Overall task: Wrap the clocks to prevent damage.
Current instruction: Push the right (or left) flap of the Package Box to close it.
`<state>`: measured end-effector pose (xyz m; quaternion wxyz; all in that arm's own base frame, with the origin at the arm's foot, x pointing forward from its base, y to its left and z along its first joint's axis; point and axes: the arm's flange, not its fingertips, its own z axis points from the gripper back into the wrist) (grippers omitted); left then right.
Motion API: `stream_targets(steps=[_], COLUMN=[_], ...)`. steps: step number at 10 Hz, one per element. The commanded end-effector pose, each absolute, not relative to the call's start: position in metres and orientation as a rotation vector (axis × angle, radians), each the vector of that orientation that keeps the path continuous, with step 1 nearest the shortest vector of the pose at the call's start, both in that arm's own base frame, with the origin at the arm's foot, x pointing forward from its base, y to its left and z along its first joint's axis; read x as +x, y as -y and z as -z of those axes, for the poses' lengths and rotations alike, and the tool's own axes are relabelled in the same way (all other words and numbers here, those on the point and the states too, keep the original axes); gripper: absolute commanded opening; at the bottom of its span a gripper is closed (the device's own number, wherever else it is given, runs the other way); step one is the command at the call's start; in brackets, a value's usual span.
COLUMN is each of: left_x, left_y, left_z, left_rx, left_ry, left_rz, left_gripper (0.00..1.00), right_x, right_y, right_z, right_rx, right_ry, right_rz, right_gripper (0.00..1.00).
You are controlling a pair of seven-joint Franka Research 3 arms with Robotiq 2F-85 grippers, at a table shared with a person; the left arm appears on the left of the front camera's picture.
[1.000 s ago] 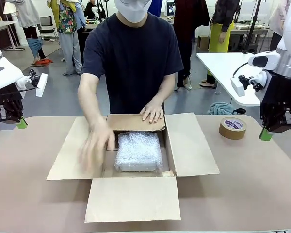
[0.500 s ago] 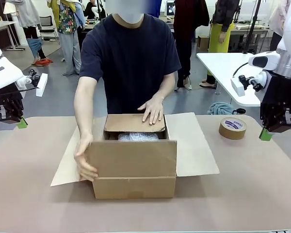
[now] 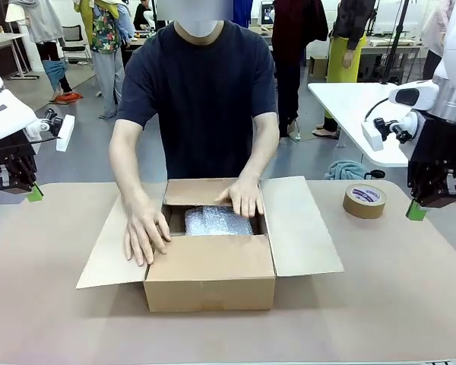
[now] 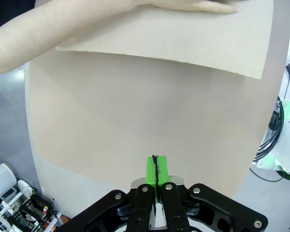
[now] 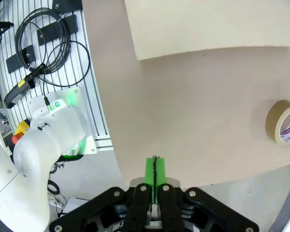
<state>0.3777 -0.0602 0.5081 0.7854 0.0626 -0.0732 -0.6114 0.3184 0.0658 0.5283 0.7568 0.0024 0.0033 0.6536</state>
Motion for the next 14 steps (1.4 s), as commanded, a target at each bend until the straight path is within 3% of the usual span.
stream_targets(steps=[1, 6, 8, 10, 12, 14], left_x=[0.378, 0.378, 0.429, 0.453, 0.47, 0.479], left_y=[0.059, 0.06, -0.004, -0.048, -0.075, -0.085], left_z=[-0.51, -0.508, -0.5, -0.455, -0.405, -0.374], left_rx=[0.138, 0.135, -0.262, -0.546, -0.85, -0.98], left_ry=[0.155, 0.158, 0.33, 0.545, 0.553, 0.566], left_rz=[1.335, 1.319, 1.711, 1.633, 1.506, 1.432], left_gripper=[0.0, 0.0, 0.0, 0.0, 0.0, 0.0], right_x=[0.316, 0.316, 0.316, 0.316, 0.316, 0.316], right_y=[-0.065, -0.065, -0.065, -0.065, -0.065, -0.065], right_z=[-0.527, -0.527, -0.527, -0.527, -0.527, -0.527], right_rx=[0.026, 0.026, 0.026, 0.026, 0.026, 0.026], right_ry=[-0.007, -0.007, -0.007, -0.007, -0.007, -0.007], right_rz=[-1.439, -1.439, -1.439, -1.439, -1.439, -1.439], right_gripper=[0.01, 0.01, 0.01, 0.01, 0.01, 0.01])
